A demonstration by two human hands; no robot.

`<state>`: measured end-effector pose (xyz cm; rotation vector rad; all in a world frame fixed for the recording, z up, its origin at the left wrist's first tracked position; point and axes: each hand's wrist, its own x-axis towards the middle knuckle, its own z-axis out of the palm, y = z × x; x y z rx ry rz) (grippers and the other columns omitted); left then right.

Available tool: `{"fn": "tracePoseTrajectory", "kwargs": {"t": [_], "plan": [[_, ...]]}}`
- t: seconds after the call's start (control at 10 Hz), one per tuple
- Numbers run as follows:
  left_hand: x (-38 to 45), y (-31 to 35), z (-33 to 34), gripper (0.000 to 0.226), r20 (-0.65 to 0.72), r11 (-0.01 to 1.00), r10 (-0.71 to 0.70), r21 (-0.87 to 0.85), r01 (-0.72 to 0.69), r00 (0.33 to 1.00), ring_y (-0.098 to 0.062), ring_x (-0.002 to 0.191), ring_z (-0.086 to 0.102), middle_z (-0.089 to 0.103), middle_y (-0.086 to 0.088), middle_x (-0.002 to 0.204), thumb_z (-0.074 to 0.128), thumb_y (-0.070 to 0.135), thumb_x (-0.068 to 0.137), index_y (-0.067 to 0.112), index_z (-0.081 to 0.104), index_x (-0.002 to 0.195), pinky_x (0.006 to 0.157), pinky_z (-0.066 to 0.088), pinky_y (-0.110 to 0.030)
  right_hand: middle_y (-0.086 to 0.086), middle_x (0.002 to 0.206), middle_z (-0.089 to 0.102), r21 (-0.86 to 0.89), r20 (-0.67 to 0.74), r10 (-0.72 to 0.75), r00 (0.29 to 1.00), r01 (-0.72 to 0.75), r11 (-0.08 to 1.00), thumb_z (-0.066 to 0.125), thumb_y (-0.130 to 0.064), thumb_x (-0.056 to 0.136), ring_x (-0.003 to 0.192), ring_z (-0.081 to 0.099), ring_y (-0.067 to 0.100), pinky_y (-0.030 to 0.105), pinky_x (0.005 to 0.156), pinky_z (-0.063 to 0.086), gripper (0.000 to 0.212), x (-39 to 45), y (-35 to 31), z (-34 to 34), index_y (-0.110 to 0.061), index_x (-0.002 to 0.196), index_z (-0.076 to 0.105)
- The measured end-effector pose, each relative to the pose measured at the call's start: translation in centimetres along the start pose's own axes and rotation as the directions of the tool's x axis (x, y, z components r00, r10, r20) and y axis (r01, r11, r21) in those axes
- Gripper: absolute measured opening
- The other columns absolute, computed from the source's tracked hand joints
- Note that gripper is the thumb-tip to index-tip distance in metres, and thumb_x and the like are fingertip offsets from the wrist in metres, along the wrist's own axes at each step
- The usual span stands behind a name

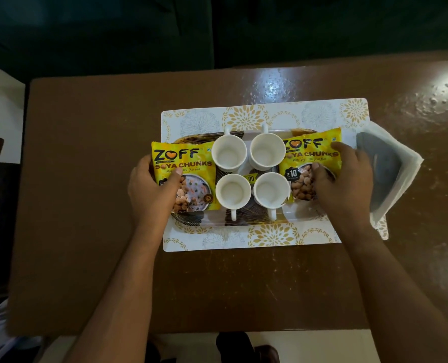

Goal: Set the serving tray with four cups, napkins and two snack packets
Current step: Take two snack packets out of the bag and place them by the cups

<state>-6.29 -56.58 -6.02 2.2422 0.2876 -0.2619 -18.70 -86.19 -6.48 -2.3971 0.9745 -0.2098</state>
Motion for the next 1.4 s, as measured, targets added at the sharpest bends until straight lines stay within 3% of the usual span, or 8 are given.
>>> {"fn": "tracePoseTrajectory", "kwargs": {"t": [0.2,0.5,0.6,0.7,0.8,1.1,1.2,1.4], "plan": [[-0.6,-0.5,0.6,0.026,-0.003,0.997,0.033,0.065,-0.033,0.999,-0.016,0.097,0.056,0.061,-0.007,0.114,0.074,0.033,0.092,0.022,0.068,0.116,0.074,0.038,-0.025,0.026,0.126,0.06,-0.05,-0.024,-0.026,0.999,0.024,0.998,0.069,-0.018,0.096,0.123,0.053,0.043,0.045,0.101,0.043,0.046,-0.5,0.3,0.1,-0.001,0.138,0.059],[-0.7,-0.4,1.1,0.032,-0.029,0.996,0.033,0.088,-0.03,0.999,-0.021,0.104,0.056,0.055,-0.004,0.116,0.073,0.031,0.093,0.019,0.066,0.122,0.085,0.038,-0.031,0.025,0.14,0.052,-0.072,-0.025,-0.04,0.999,0.038,0.997,0.065,-0.013,0.097,0.133,0.046,0.042,0.047,0.11,0.038,0.043,-1.5,0.3,0.2,-0.003,0.139,0.058],[-1.3,-0.4,1.0,0.061,-0.066,0.987,0.062,0.15,-0.052,0.996,-0.025,0.131,0.052,0.052,-0.01,0.139,0.073,0.035,0.094,0.013,0.051,0.147,0.098,0.04,-0.031,0.024,0.153,0.043,-0.153,-0.067,-0.101,0.993,0.09,0.984,0.06,-0.02,0.102,0.142,0.039,0.042,0.051,0.115,0.034,0.046,-1.9,-0.4,0.1,-0.004,0.145,0.052],[-2.5,-0.4,1.0,0.073,-0.069,0.872,0.344,0.394,-0.291,0.936,-0.031,0.149,0.038,0.041,-0.016,0.159,0.064,0.037,0.1,0.007,0.033,0.159,0.119,0.037,-0.043,0.022,0.159,0.037,-0.237,0.003,-0.259,0.966,0.252,0.938,0.054,-0.03,0.106,0.149,0.034,0.041,0.055,0.12,0.032,0.052,-2.4,-0.9,0.3,-0.006,0.151,0.044],[-3.3,-0.9,1.7,0.068,0.123,0.704,0.507,0.513,-0.492,0.853,-0.033,0.157,0.028,0.035,-0.017,0.166,0.056,0.033,0.103,0.003,0.032,0.16,0.128,0.026,-0.052,0.019,0.165,0.033,-0.282,0.117,-0.32,0.94,0.34,0.897,0.05,-0.03,0.107,0.156,0.024,0.038,0.059,0.124,0.024,0.053,-2.8,-0.9,1.0,-0.009,0.156,0.04],[-3.2,-2.1,2.9,0.068,0.287,0.56,0.474,0.632,-0.536,0.833,-0.03,0.164,0.011,0.018,-0.015,0.174,0.042,0.034,0.108,0.003,0.02,0.164,0.133,0.013,-0.049,0.016,0.17,0.021,-0.377,0.22,-0.293,0.931,0.358,0.854,0.041,-0.03,0.11,0.16,0.013,0.035,0.059,0.129,0.01,0.057,-2.5,0.0,1.9,-0.015,0.162,0.025],[-3.4,-1.8,2.8,0.068,0.289,0.555,0.474,0.635,-0.537,0.832,-0.031,0.163,0.012,0.019,-0.016,0.174,0.044,0.033,0.108,0.003,0.019,0.164,0.133,0.014,-0.05,0.017,0.171,0.021,-0.37,0.232,-0.277,0.933,0.347,0.862,0.043,-0.028,0.11,0.16,0.012,0.035,0.059,0.129,0.009,0.056,-2.7,-0.4,1.8,-0.014,0.162,0.026],[-3.5,0.4,2.1,0.071,0.185,0.692,0.521,0.48,-0.539,0.833,-0.029,0.163,0.014,0.023,-0.015,0.173,0.046,0.03,0.103,0.002,0.022,0.164,0.133,0.013,-0.049,0.016,0.17,0.024,-0.224,0.038,-0.307,0.951,0.307,0.925,0.036,-0.033,0.111,0.161,0.013,0.033,0.057,0.129,0.014,0.058,-2.9,-3.0,0.6,-0.003,0.16,0.028]]}}
